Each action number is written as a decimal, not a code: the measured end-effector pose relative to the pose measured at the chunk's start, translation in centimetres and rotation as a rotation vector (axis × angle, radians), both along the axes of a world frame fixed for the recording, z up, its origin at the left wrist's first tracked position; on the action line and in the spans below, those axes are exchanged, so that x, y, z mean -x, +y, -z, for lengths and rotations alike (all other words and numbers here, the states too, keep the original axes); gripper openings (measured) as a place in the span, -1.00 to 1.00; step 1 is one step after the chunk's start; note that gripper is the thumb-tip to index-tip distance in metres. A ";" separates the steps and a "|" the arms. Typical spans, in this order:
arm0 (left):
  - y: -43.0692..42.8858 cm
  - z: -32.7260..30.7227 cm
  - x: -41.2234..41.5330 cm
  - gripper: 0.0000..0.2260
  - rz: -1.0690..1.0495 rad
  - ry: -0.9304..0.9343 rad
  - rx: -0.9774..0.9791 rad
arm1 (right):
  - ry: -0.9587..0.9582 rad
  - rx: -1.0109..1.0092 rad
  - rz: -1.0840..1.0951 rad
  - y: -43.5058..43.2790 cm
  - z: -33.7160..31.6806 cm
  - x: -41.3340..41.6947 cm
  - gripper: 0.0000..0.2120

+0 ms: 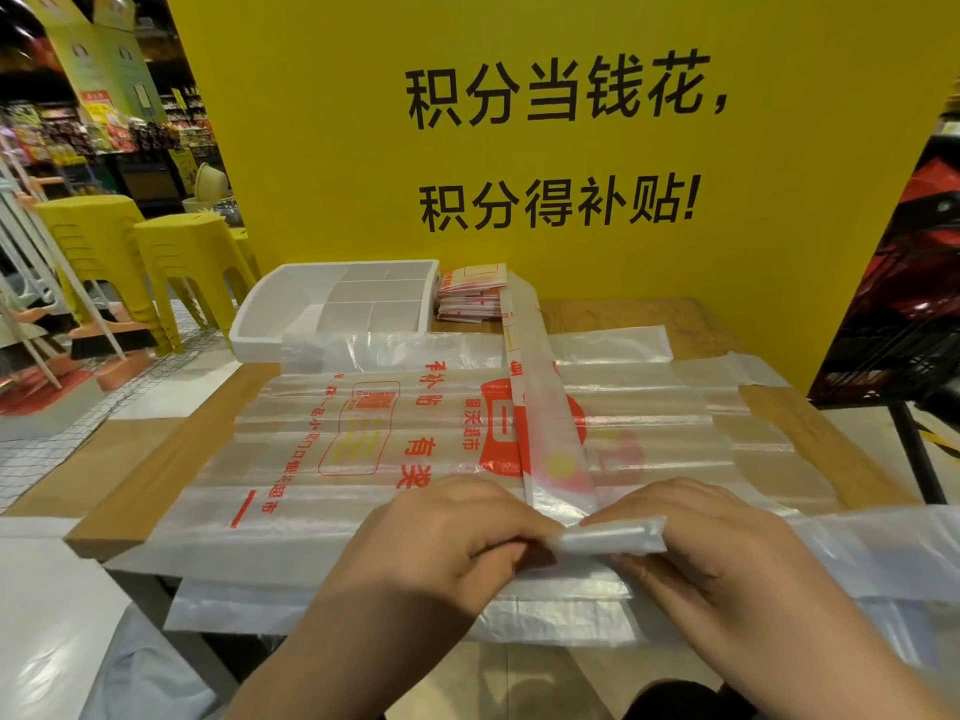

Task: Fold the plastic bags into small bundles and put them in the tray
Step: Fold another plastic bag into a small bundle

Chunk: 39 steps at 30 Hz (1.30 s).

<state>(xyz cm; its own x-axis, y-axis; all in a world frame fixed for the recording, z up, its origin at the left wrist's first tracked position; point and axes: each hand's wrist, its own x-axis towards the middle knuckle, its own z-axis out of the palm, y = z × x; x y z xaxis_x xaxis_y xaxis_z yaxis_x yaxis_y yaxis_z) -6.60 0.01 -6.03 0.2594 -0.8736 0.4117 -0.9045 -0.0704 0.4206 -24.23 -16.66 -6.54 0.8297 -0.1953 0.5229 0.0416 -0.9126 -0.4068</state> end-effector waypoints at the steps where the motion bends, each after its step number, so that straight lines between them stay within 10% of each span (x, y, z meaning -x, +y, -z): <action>1: 0.0 -0.1 0.1 -0.80 -0.006 0.008 0.013 | 0.001 0.004 0.014 0.2 -0.3 0.0 -0.89; 16: -2.4 0.5 2.0 -0.86 -0.213 0.162 0.092 | 0.063 -0.170 0.250 1.1 -0.6 -2.3 -0.87; 20: -3.2 0.5 2.8 -0.72 -0.344 0.128 0.090 | 0.096 -0.149 0.313 1.4 -0.2 -2.8 -0.36; 34: -3.4 0.6 1.7 -0.79 -0.313 -0.087 0.004 | 0.219 0.217 0.464 1.6 -0.1 -4.0 -0.61; 39: -3.0 -0.6 0.6 -0.71 -0.149 -0.109 -0.164 | 0.280 0.220 0.277 0.0 0.0 -3.7 -0.42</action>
<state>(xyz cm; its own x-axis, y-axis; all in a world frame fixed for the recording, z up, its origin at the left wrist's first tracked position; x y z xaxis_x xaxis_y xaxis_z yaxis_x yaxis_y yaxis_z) -7.24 -2.97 -5.46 0.3524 -0.8865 0.2999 -0.9185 -0.2661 0.2926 -20.57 -16.67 -6.56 0.8771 -0.3393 0.3400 -0.3005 -0.9398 -0.1627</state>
